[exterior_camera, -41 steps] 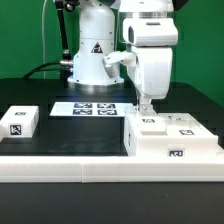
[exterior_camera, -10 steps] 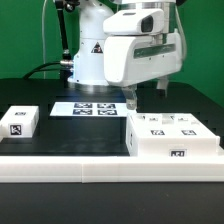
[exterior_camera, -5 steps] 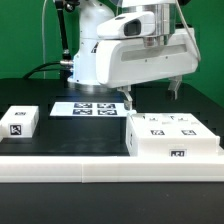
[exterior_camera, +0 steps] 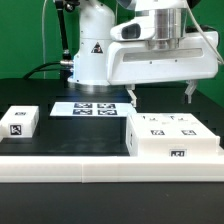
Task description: Assemble cabinet
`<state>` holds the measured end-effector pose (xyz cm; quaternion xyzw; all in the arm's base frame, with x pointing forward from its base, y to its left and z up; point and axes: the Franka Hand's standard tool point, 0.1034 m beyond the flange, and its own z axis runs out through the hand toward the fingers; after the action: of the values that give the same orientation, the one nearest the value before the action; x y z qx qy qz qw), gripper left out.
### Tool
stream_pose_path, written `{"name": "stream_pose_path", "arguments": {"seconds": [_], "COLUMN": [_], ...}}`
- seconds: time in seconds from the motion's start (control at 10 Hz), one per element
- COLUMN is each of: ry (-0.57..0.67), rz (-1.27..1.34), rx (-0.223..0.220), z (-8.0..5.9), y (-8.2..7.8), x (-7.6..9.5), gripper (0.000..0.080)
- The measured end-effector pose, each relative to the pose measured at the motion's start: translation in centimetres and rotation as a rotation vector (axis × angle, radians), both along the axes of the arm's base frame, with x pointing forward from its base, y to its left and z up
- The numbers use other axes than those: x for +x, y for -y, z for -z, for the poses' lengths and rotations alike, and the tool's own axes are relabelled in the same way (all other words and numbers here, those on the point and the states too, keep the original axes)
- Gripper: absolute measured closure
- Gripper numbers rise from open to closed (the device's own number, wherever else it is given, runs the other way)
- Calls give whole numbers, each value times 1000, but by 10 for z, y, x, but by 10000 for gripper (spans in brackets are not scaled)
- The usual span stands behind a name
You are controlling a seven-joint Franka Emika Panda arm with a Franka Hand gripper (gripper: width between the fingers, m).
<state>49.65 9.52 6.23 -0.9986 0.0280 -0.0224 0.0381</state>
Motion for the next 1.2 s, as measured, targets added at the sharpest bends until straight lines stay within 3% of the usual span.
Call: {"name": "stream_pose_path", "arguments": {"seconds": [0.2, 0.9, 1.1, 1.2], "ry": [-7, -16, 2, 1], "rz": [119, 41, 21, 20], "rx": [22, 14, 17, 18], "z": [3, 22, 31, 30], "y": [-1, -16, 4, 1], "x": [-2, -11, -7, -7], "gripper": [2, 2, 2, 2]}}
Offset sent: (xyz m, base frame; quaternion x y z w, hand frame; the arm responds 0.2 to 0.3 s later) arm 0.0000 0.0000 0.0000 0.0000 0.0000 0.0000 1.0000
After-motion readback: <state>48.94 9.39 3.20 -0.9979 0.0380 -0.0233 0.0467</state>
